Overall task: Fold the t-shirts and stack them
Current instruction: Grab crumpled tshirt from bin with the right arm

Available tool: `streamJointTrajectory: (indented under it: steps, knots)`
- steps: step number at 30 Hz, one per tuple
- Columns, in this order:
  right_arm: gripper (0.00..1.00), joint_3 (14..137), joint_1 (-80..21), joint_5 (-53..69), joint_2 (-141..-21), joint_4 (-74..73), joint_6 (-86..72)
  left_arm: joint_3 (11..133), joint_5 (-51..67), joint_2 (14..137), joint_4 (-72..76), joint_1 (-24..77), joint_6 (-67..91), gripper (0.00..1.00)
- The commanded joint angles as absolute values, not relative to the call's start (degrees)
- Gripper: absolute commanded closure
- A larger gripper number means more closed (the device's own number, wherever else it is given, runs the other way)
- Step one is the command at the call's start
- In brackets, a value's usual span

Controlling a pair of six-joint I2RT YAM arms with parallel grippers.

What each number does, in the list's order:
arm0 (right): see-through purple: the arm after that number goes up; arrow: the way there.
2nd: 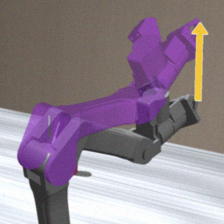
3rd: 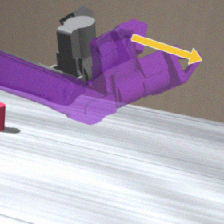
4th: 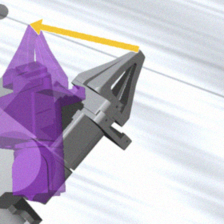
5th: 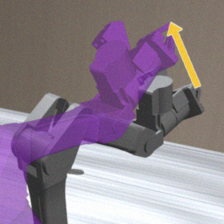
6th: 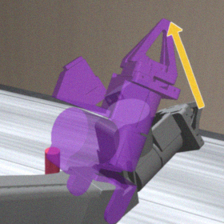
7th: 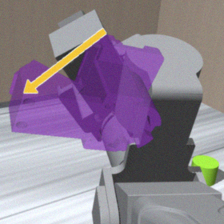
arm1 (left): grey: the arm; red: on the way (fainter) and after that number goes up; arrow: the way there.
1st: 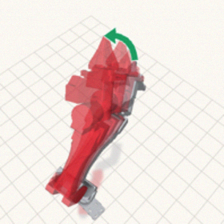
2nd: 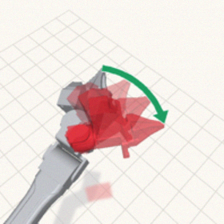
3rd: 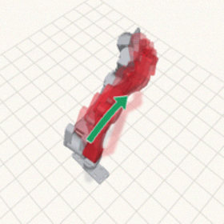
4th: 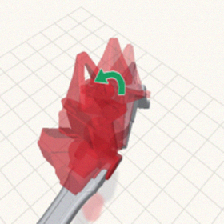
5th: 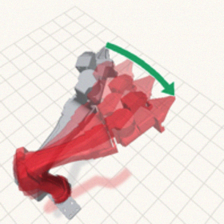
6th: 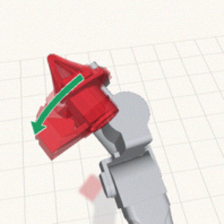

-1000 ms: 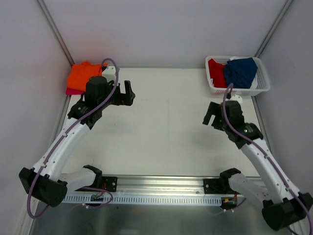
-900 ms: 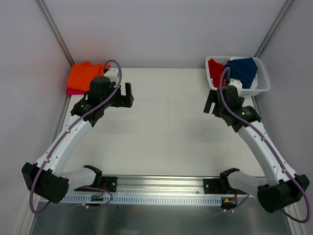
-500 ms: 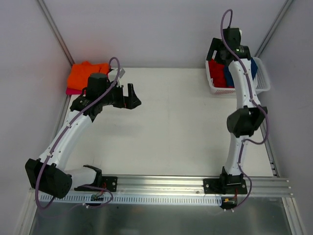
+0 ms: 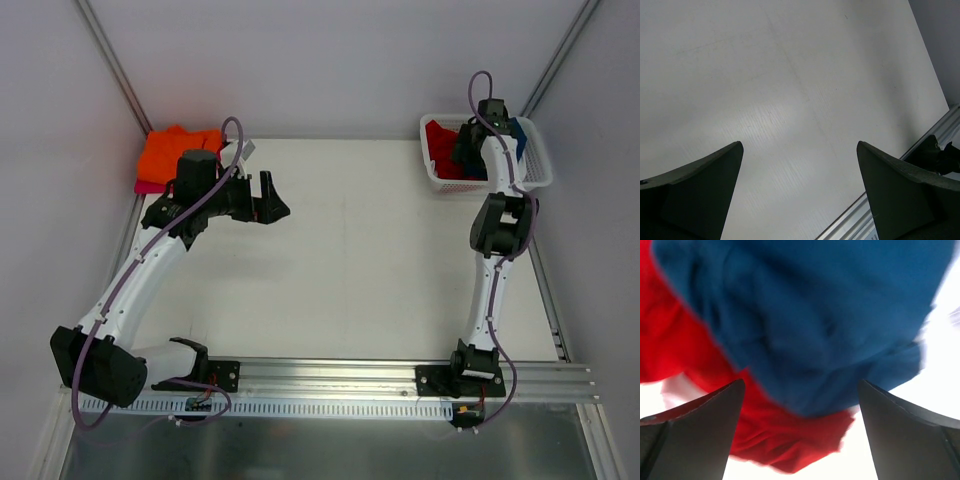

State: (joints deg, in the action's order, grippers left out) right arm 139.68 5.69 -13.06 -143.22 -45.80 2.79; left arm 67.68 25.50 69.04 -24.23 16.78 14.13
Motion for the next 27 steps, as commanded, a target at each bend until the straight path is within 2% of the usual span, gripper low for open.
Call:
streamJointTrajectory:
  steps: [1,8,14,22,27]
  knots:
    - [0.0,143.1,5.9,-19.1,-141.4,-40.1,10.1,67.7,26.4,66.8,-22.1,16.3,14.6,0.01]
    - [0.01,143.6,8.3,-18.8,-140.9,-36.9,12.6,67.7,27.0,66.1,-22.1,16.3,15.2,0.01]
    - [0.0,142.4,8.6,-16.2,-143.0,-28.7,14.2,67.1,25.7,65.0,-21.9,16.3,14.9,0.01]
    - [0.01,142.0,8.2,-6.4,-146.7,-18.6,7.7,67.1,24.9,64.5,-21.9,15.7,14.6,0.01]
    - [0.02,142.3,7.6,-7.5,-148.4,-15.9,7.4,67.2,25.7,64.6,-21.8,15.6,14.6,0.01]
